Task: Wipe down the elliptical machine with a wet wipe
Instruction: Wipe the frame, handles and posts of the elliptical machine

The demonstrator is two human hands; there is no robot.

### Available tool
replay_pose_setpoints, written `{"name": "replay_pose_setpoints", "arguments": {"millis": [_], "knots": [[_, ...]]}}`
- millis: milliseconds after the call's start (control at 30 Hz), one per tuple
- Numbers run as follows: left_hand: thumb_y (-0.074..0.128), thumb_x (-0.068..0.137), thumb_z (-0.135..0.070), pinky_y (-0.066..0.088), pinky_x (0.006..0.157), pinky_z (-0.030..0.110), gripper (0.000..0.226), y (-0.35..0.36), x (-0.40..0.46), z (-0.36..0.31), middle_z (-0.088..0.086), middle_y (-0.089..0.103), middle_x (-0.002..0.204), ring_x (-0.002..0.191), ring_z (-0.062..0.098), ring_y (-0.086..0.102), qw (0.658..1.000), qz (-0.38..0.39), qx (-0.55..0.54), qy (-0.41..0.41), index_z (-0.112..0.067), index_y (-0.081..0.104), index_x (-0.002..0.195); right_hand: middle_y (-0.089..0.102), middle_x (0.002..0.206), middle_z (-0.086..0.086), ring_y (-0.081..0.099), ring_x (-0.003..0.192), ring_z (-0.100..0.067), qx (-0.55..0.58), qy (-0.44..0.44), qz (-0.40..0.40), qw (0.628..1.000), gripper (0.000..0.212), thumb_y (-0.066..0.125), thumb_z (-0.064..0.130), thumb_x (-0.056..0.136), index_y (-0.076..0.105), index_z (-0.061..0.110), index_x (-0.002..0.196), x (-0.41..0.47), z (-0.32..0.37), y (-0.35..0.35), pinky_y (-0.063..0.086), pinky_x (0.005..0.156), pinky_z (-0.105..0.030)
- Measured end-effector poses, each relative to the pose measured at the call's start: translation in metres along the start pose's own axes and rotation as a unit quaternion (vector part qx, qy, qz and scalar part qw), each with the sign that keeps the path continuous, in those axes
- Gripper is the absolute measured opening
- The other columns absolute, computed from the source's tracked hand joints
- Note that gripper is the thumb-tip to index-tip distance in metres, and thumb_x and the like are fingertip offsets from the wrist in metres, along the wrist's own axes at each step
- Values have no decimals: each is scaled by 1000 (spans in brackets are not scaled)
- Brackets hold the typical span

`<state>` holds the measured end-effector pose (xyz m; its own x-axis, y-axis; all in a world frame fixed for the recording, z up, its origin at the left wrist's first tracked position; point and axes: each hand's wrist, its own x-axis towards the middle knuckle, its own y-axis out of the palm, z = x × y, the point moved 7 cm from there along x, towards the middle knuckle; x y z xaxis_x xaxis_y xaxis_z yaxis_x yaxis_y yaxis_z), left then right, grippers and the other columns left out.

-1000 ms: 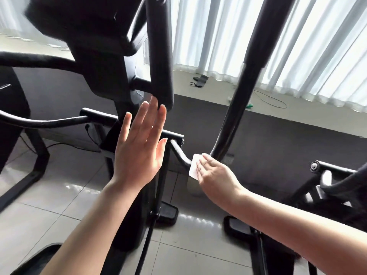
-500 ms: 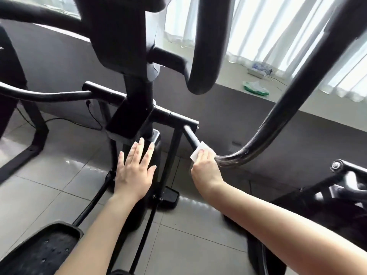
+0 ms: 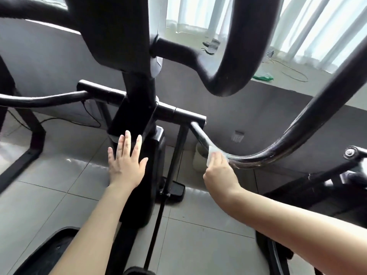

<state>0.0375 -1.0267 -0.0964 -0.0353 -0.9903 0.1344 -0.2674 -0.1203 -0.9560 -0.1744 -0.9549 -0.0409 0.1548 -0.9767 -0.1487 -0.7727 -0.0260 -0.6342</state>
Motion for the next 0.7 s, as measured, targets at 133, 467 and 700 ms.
{"name": "replay_pose_setpoints", "arguments": {"millis": [133, 467, 700], "knots": [[32, 100, -52, 0, 120, 48, 79, 17, 6, 10, 6, -21, 161, 150, 21, -14, 998, 53, 40, -10, -23, -25, 147, 35, 136, -41, 41, 123, -42, -13, 8, -26, 1000, 43, 32, 3, 97, 38, -17, 135, 50, 2, -12, 37, 105, -40], [38, 95, -59, -5, 119, 50, 90, 17, 8, 23, 3, -29, 158, 148, 19, -19, 995, 74, 64, 33, -25, -31, 142, 54, 115, -31, 53, 101, -32, 2, -23, -44, 999, 42, 31, -8, 88, 49, -17, 124, 55, 2, 0, 46, 83, -34], [33, 95, -63, -6, 119, 49, 89, 16, 7, 21, 4, -28, 159, 149, 19, -19, 994, 80, 69, 33, -25, -32, 141, 63, 100, -9, 54, 89, -24, -81, -172, -89, 978, 62, 19, -6, 77, 65, 3, 117, -47, -40, -31, 34, 64, -30]]}}
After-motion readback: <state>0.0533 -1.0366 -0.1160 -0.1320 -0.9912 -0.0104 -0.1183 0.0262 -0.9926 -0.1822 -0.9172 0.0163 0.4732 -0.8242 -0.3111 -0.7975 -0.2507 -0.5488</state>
